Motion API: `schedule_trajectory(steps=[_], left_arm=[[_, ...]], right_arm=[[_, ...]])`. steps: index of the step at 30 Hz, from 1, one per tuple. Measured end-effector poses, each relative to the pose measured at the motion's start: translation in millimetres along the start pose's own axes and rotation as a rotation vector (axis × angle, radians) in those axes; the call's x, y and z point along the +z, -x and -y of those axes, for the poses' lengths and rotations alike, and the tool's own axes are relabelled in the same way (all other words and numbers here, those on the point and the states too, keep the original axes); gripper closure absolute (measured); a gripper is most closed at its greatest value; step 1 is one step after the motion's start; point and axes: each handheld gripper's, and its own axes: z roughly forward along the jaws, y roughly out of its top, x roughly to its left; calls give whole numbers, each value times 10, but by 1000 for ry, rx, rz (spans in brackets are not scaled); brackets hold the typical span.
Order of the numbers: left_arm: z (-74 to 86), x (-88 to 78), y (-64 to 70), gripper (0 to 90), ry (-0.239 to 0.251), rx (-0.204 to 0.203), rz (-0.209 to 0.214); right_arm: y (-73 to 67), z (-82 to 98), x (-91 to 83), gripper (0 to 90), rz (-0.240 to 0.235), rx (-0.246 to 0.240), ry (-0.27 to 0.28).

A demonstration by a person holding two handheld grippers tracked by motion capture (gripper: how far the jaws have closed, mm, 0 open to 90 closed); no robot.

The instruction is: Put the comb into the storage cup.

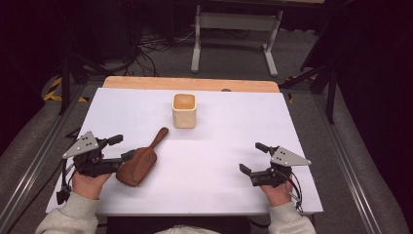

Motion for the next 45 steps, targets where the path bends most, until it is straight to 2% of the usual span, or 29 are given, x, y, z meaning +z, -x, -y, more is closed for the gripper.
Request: schedule_trajectory(steps=[4, 5, 7, 9, 11, 18, 23, 24, 30, 31, 33, 38, 41, 45], left_arm=[[-109, 70, 30, 500, -55, 54, -5], [-129, 91, 32, 594, -69, 64, -1], [-164, 137, 29, 712, -101, 82, -4], [-197, 190, 22, 899, -140, 90, 11], [-212, 215, 13, 900, -154, 94, 25], [-358, 434, 22, 900, -260, 161, 79], [-437, 544, 25, 900, -305, 188, 95], [-474, 605, 28, 900, -328, 204, 100], [-519, 724, 32, 900, -375, 235, 111], [-533, 812, 22, 900, -407, 247, 123], [-542, 865, 18, 900, -436, 260, 130], [-564, 1032, 6, 900, -503, 276, 156], [-568, 1119, -9, 900, -551, 281, 154], [-563, 1219, -37, 900, -591, 286, 149]], right_arm=[[1, 1, 2, 42, -2, -2, -3], [1, 2, 2, 42, -3, -2, -3], [-1, 2, 1, 42, -5, -3, -3], [-2, 2, 0, 42, -8, -3, -2], [-2, 2, 0, 42, -8, -3, -2], [0, 1, 0, 42, -10, -6, -3], [2, 4, 3, 42, -12, -7, -7], [1, 4, 6, 42, -12, -8, -8], [1, 4, 2, 42, -14, -9, -8], [1, 4, 1, 42, -15, -9, -7], [0, 3, 1, 42, -16, -10, -7], [2, 5, 0, 42, -17, -10, -8], [4, 6, 0, 42, -18, -11, -9], [4, 7, -3, 42, -18, -11, -9]])
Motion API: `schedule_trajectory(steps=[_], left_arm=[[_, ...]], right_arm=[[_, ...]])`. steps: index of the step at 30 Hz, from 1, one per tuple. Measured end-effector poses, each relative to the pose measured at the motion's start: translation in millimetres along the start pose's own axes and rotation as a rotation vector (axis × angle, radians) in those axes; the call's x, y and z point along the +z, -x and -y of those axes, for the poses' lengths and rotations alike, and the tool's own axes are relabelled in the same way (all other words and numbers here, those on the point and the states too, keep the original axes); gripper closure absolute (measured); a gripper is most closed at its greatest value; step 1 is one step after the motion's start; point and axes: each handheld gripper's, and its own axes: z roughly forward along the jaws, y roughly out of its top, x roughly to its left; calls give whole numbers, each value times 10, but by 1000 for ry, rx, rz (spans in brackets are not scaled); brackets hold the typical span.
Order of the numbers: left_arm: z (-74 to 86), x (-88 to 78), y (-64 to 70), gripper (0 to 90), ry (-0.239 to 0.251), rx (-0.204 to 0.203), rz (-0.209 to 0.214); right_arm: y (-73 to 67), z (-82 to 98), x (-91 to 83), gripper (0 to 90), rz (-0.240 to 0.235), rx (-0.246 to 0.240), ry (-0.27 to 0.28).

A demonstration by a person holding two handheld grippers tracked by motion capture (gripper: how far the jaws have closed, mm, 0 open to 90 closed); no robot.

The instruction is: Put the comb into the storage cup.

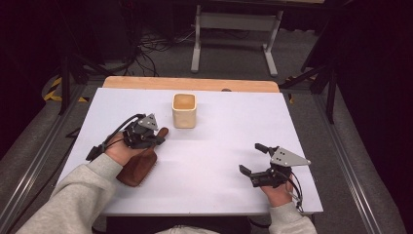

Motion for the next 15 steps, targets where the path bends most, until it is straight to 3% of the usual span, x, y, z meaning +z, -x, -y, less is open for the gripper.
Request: schedule_trajectory(steps=[15], left_arm=[[-138, 306, -168, 900, -139, -1, 37]], right_arm=[[3, 3, 1, 41, -5, -1, -1]])
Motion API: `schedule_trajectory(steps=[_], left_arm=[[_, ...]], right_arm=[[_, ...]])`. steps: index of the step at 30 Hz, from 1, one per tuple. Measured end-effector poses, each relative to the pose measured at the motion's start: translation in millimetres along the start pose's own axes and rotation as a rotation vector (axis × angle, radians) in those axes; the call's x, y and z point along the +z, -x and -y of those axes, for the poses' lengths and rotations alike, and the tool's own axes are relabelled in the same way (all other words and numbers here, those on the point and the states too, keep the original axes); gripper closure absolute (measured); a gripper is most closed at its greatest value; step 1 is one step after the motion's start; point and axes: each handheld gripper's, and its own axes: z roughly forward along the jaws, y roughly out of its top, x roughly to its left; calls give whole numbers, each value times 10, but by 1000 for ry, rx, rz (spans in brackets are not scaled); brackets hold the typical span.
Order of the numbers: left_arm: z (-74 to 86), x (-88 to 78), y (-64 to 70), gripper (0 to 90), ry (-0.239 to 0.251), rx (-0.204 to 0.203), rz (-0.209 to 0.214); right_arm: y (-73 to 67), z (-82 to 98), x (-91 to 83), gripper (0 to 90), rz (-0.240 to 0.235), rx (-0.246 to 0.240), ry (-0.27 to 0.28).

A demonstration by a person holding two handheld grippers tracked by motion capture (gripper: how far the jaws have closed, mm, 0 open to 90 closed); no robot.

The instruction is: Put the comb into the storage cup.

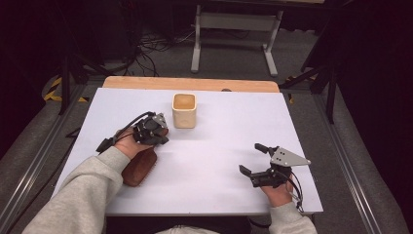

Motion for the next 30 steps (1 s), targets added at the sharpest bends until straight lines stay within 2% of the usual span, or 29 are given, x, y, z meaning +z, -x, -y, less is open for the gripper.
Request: schedule_trajectory(steps=[10, 18, 30], left_arm=[[-70, 136, -45, 900, -82, -5, 39], [-69, 234, -88, 900, -112, -14, 57], [3, 223, -170, 900, -141, -43, 51]], right_arm=[[0, 1, 0, 42, -3, 0, -3], [6, 6, 6, 41, -9, 2, -4], [10, 9, 6, 41, -9, 3, -5]])
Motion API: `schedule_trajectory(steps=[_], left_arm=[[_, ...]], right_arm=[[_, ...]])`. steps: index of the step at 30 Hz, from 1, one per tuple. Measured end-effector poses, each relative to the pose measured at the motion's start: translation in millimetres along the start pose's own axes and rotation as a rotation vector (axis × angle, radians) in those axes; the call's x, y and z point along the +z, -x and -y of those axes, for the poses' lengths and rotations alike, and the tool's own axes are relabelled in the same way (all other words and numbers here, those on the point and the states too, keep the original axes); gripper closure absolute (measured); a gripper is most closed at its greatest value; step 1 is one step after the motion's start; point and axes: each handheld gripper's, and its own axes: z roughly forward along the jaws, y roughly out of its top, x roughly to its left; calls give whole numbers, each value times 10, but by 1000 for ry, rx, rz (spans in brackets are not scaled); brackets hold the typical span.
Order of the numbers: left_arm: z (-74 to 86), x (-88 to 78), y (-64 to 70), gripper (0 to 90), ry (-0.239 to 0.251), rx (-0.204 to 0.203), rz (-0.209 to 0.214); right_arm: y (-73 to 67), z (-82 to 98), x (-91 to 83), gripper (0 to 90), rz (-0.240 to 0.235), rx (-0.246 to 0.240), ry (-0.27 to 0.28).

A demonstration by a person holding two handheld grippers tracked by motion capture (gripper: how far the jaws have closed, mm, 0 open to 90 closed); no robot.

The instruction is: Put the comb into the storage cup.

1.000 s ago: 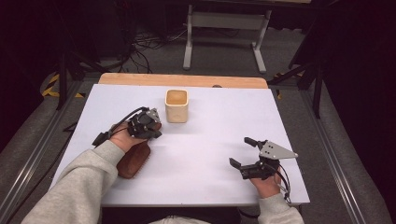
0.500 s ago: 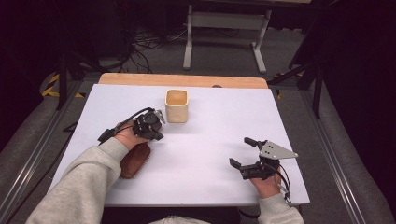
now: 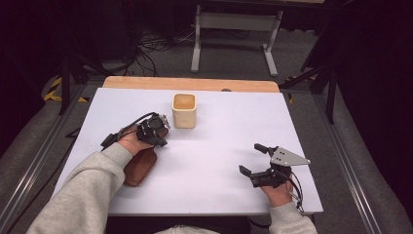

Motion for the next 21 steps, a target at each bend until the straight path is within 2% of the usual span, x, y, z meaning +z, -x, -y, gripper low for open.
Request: schedule_trajectory(steps=[6, 8, 21], left_arm=[[46, -14, -37, 900, -13, -6, -8], [85, -27, -54, 900, -24, -23, -9], [275, -106, -120, 900, -45, -66, -27]], right_arm=[[0, 0, -2, 42, 1, 0, 1], [0, 0, -1, 42, 0, 0, 0], [-6, 0, 2, 42, -5, -1, 0]])
